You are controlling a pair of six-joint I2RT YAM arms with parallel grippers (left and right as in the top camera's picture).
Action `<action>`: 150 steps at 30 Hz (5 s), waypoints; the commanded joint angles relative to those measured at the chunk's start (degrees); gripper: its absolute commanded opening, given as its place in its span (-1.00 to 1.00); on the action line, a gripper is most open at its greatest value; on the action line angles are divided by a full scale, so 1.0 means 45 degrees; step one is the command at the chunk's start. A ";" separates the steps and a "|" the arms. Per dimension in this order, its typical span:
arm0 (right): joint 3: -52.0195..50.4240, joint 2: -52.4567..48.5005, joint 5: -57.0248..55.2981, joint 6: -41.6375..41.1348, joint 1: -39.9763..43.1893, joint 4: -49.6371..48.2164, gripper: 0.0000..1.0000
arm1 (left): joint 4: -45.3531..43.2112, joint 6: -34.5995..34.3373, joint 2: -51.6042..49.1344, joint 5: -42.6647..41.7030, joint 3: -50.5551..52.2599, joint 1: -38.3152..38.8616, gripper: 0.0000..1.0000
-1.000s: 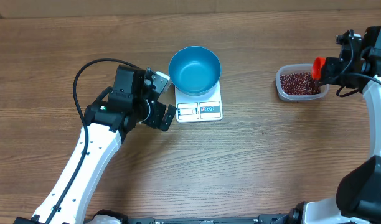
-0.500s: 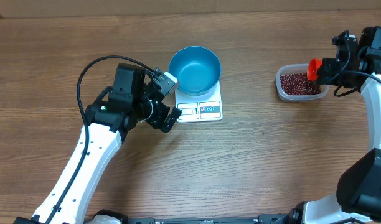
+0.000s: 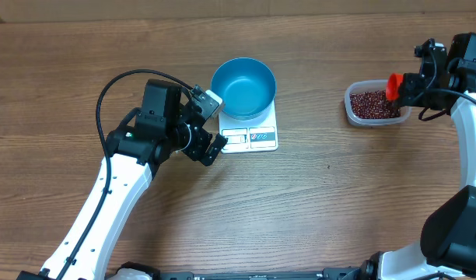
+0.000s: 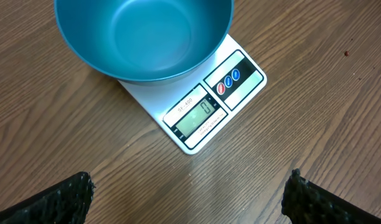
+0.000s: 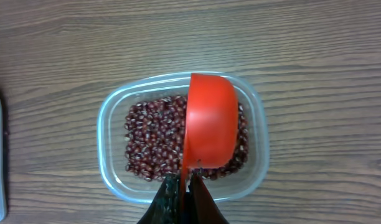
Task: Scoop item into bowl and weigh 150g on scale
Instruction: 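Move the right gripper with the red scoop over the bean tub, then dip the red scoop into the beans and scoop them up, then carry the filled scoop left over the teal bowl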
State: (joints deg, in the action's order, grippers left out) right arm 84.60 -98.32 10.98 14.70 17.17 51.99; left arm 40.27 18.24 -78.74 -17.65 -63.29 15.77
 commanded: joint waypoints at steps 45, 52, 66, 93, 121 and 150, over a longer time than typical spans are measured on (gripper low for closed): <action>-0.1010 -0.1384 0.2390 0.0593 0.0010 0.0505 -0.92 | -0.0024 0.0287 0.0189 -0.0282 0.0019 0.0087 0.99; -0.1039 -0.1384 0.0500 0.0597 0.0010 0.0175 -0.92 | -0.0015 0.0287 0.0189 -0.0277 0.0019 0.0087 0.99; -0.1195 -0.1399 -0.0447 0.0646 0.0000 -0.0724 -0.92 | -0.0015 0.0287 0.0189 -0.0277 0.0019 0.0087 0.99; -0.2788 -0.1399 0.4274 0.0641 -0.0010 -0.0646 -0.92 | -0.0010 0.0287 0.0189 -0.0277 0.0019 0.0087 0.99; -0.2788 -0.1399 0.7402 -0.0952 0.1642 -0.0777 -0.93 | -0.0010 0.0287 0.0189 -0.0277 0.0019 0.0087 0.99; -0.2788 -0.1404 1.1633 -0.0879 0.3891 0.0481 -0.93 | -0.0010 0.0287 0.0189 -0.0277 0.0019 0.0087 0.99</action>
State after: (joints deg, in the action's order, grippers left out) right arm 72.53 -104.12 60.73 9.74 34.50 53.95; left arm 40.27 18.24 -78.74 -17.85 -63.29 15.77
